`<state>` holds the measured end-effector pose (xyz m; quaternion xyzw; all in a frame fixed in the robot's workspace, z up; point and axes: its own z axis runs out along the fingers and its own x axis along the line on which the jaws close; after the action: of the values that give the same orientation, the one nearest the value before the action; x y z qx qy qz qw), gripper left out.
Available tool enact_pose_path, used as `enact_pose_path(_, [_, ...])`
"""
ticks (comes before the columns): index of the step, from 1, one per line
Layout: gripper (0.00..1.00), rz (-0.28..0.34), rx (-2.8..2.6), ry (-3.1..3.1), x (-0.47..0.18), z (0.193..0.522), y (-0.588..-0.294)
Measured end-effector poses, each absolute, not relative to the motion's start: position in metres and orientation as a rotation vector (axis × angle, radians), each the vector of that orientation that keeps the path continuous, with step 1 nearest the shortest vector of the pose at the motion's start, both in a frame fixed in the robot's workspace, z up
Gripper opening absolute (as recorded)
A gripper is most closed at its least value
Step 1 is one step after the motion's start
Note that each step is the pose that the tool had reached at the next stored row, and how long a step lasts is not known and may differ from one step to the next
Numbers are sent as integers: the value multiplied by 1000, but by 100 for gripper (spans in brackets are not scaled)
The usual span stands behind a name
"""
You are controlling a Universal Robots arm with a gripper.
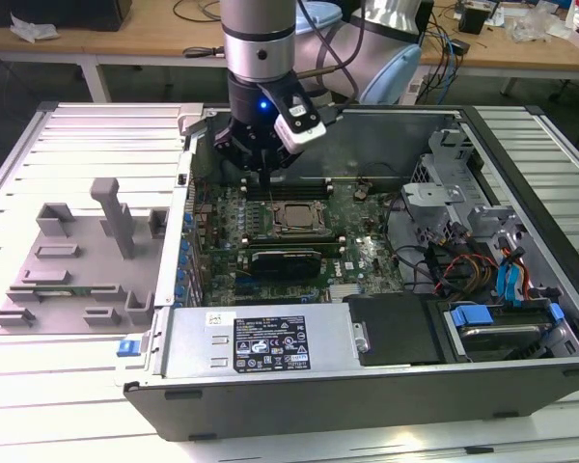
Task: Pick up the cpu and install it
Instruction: 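Install the first cpu locking lever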
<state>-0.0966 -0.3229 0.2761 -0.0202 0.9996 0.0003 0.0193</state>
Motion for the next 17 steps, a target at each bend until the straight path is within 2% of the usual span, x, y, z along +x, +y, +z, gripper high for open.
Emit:
enact_pose_path(4, [11, 9, -63, 3103, -102, 273, -323])
enact_pose_path(9, [11, 154, -60, 3097, -109, 271, -323])
enact_pose_path(12, [11, 191, -59, 3094, -109, 269, -322])
enact_pose_path(17, [11, 321, -57, 3081, -109, 266, -322])
